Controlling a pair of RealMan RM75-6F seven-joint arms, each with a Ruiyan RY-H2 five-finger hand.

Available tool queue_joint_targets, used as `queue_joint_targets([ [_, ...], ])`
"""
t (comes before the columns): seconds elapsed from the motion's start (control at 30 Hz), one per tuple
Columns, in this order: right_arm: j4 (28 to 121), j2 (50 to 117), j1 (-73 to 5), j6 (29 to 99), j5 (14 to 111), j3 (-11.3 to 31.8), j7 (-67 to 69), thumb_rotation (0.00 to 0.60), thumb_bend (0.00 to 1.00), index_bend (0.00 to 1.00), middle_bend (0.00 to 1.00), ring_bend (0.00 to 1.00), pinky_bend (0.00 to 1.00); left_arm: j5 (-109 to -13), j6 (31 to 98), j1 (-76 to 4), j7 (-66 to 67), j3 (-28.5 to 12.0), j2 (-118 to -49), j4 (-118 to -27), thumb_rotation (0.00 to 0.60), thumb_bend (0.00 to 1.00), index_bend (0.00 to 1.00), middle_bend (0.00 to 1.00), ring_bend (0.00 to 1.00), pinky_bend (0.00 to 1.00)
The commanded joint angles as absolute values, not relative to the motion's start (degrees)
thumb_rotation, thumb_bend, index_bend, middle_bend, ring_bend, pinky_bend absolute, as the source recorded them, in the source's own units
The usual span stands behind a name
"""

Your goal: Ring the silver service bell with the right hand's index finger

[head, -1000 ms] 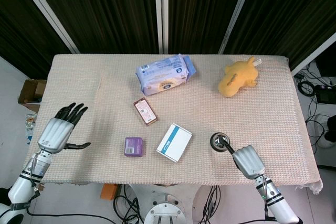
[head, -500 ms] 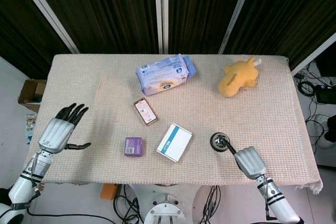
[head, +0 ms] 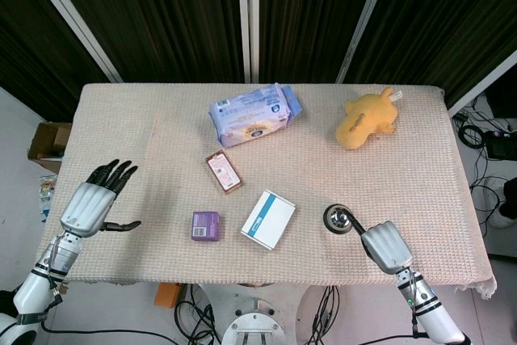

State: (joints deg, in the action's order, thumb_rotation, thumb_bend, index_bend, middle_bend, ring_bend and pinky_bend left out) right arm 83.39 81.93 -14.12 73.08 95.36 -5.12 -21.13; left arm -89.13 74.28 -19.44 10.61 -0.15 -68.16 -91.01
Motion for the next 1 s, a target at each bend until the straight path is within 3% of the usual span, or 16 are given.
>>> queue_joint_targets([
  [0.03,84.2,81.5,-14.5,69.1,92.5,-5.4,-23.2,0.600,0.72,0.00,0.92,0.86,0.98,-89.0,74.2,-19.4,10.6,-0.2,-68.1,-91.0,0.318,0.01,0.05,0.06,0.02,0.16],
  [0.17,86.7,80.3,-15.0,66.3,89.8,-5.1,-25.9,0.600,0.70,0.00,0.93,0.87,0.98,-88.9,74.2,-19.3,10.5,-0.2,-68.0,-90.9,0.315,0.01,0.05,0.06,0.02,0.16],
  [0.33,88.2,79.4,-14.6,69.0,91.3,-4.8,-25.2,0.600,0.69,0.00,0.93,0.87,0.98,-89.1,74.4,-19.2,10.4,-0.3,-68.0,-91.1,0.317,0.01,0.05,0.06,0.02,0.16],
  [0.53,83.3,80.5,-10.8,85.1,100.0,-4.2,-15.1,0.600,0.56,0.00,0.92,0.86,0.97,-90.1,75.5,-18.7,10.7,0.0,-67.7,-91.9,0.316,0.01,0.05,0.06,0.02,0.16],
  [0.67,79.5,79.8,-6.3,96.9,101.3,-2.7,-9.9,0.600,0.46,0.00,0.82,0.78,0.92,-90.7,77.4,-17.4,10.8,0.5,-67.0,-92.8,0.318,0.01,0.05,0.06,0.02,0.16],
  [0.73,79.8,78.3,-4.0,99.5,99.6,-2.1,-11.2,0.600,0.37,0.00,0.57,0.47,0.72,-90.9,78.8,-16.4,10.8,0.7,-66.6,-93.2,0.316,0.01,0.05,0.06,0.02,0.16],
  [0.8,81.7,75.4,-1.0,102.5,95.5,-0.1,-15.0,0.600,0.24,0.00,0.17,0.08,0.29,-91.0,81.2,-14.6,10.9,1.2,-66.1,-93.6,0.316,0.01,0.05,0.06,0.02,0.16],
  [0.83,82.7,74.4,-0.1,103.5,93.9,0.7,-14.6,0.600,0.17,0.00,0.03,0.00,0.09,-91.1,82.2,-13.8,11.1,1.5,-65.9,-93.7,0.317,0.01,0.05,0.06,0.02,0.16],
  [0.9,86.8,71.1,1.8,101.6,88.3,1.2,-10.9,0.592,0.10,0.00,0.00,0.00,0.00,-91.2,84.2,-11.9,11.4,2.3,-65.5,-94.2,0.315,0.01,0.05,0.06,0.02,0.16],
  [1.0,89.1,67.5,2.9,99.1,83.6,1.8,-8.9,0.558,0.05,0.00,0.00,0.00,0.00,-91.3,86.4,-9.3,11.5,3.6,-65.1,-94.6,0.291,0.01,0.05,0.06,0.02,0.16],
])
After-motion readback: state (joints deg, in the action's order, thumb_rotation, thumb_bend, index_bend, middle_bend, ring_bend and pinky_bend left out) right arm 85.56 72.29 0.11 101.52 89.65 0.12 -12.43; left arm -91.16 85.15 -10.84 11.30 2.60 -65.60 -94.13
